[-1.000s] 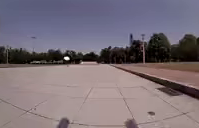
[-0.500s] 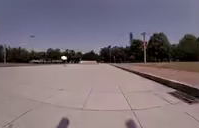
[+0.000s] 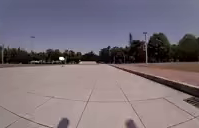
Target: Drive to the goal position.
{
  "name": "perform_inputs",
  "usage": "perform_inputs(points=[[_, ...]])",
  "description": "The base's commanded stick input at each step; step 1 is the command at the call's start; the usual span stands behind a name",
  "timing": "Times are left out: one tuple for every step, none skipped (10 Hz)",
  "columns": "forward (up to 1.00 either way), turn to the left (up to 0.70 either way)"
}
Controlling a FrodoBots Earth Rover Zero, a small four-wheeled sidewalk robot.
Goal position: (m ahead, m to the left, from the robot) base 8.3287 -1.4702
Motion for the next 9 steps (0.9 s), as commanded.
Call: perform_inputs(points=[[1.0,0.0],[1.0,0.0],[1.0,0.0],[1.0,0.0],[1.0,0.0],[1.0,0.0],[1.0,0.0],[1.0,0.0],[1.0,0.0]])
